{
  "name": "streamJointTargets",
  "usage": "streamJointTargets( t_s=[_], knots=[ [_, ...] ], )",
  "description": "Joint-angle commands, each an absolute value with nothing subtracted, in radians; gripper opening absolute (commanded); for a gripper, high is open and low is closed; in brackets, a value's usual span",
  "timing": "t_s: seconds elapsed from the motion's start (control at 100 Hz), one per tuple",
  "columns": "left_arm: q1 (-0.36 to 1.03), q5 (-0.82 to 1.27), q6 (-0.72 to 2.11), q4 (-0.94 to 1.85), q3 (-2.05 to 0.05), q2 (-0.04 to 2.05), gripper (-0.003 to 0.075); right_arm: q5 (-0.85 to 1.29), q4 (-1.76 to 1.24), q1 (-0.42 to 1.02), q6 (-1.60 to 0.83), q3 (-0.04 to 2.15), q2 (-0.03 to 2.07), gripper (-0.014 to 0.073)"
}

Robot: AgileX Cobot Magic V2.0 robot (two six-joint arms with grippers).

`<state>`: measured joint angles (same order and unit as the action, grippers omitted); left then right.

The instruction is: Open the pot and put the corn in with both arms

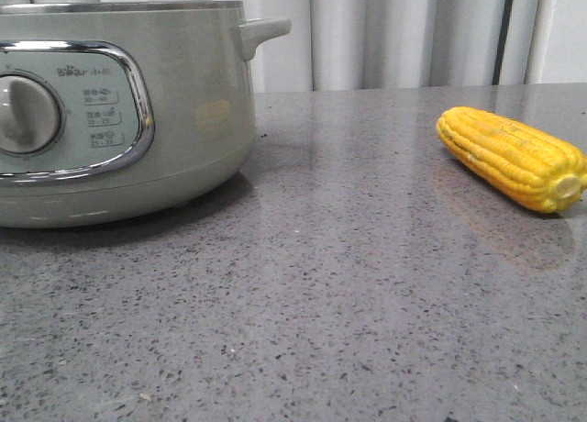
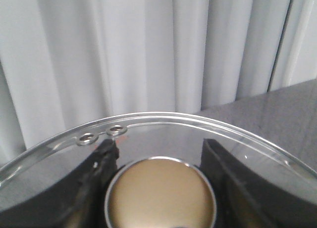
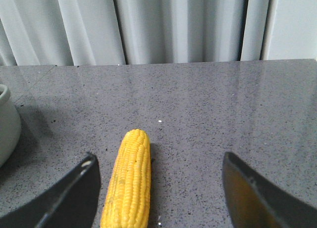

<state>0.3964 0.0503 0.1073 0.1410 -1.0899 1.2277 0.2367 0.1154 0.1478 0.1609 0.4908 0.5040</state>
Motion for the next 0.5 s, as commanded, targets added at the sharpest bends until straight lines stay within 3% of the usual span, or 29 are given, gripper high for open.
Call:
streamJointTargets(
  t_s=[0.0,0.38,0.49],
  knots=[
    [0.337,-0.058,0.104,0.146,-1.149,1.130,0.0114,0.167,0.125,0.142,0.156,0.527,0.516,0.0461],
    [-0.200,0.093,0.104,0.146,-1.102,0.920,0.0115,0.168,0.125,0.142,0.156,0.527,0.516,0.0461],
    [-0.280,0.068,0.103,0.150,-1.035,0.898,0.0115,0.166,0.125,0.142,0.156,0.527,0.516,0.0461]
  ],
)
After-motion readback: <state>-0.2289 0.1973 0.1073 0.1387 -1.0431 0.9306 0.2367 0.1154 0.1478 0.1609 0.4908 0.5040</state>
